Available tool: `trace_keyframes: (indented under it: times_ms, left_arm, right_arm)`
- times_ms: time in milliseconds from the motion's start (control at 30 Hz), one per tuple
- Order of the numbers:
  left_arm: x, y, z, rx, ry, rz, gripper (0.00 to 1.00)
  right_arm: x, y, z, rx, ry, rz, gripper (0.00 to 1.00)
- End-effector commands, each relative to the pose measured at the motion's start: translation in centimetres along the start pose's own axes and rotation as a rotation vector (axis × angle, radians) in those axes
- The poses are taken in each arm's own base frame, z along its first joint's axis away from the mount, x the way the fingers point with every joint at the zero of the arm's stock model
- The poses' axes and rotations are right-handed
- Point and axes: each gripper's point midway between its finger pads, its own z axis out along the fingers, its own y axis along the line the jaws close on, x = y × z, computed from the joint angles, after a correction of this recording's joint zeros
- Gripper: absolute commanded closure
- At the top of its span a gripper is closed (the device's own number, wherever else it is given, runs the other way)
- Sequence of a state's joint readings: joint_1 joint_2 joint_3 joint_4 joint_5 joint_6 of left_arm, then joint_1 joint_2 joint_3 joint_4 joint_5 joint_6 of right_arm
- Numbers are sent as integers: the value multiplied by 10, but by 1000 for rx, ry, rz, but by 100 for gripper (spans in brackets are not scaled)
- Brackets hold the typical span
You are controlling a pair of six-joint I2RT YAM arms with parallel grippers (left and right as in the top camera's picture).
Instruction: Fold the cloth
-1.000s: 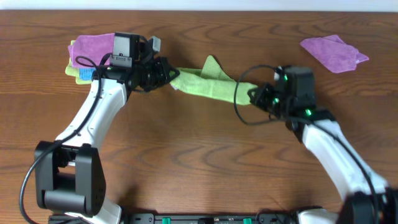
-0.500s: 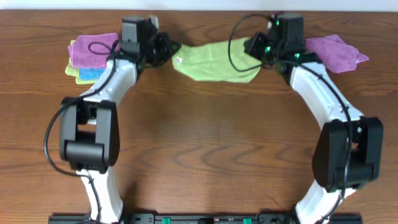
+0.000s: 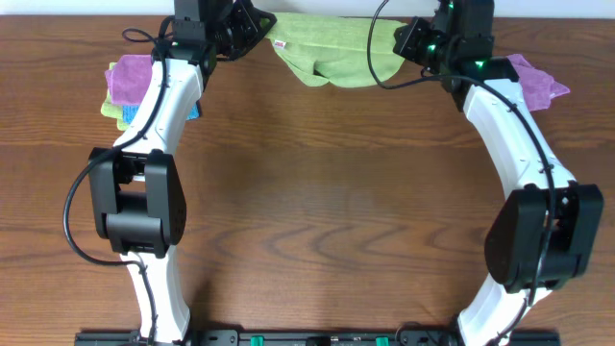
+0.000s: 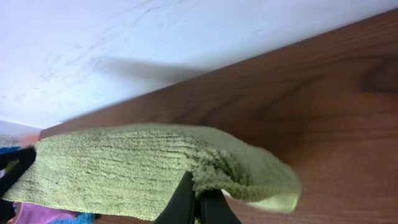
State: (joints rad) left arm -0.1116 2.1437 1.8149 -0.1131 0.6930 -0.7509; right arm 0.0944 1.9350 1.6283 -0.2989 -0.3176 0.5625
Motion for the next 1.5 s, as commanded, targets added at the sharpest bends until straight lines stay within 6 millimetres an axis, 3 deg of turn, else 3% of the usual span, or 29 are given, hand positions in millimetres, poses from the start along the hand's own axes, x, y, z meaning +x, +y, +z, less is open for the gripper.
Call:
trace_keyframes:
  times_ms: [0,167,467,667,867,1000,1167,1333,1467]
  left_arm:
    - [-10,5,-6,1,-12,22,94]
    - [-26,18,-21,4,-24,-2,95]
    - [-23,-2,-16,53,-21,20,95]
    - [-5,-2,-8,32,32,18,95]
    - [13,-16,-10,99,121,17,94]
    - [36,-20,-28,59,202,74,94]
    - [77,-14,-64,-133,305,192,94]
    - [109,-39,-85,-157,375,246,94]
    - [146,-63,-100,-159,461,248,94]
  right_arm:
    - [-23,3,-8,3,-44,-44,99]
    - [-38,-3,-21,30,-53,-57,99]
    - [-37,3,-19,19,-55,-77,99]
    - [-10,5,-16,29,41,-84,99]
    - [22,13,-25,32,161,-75,99]
    - [47,22,-53,55,258,-138,99]
    - [71,29,-101,107,350,-212,99]
    - [89,43,-140,117,399,-246,99]
    - [112,48,-170,150,468,-258,99]
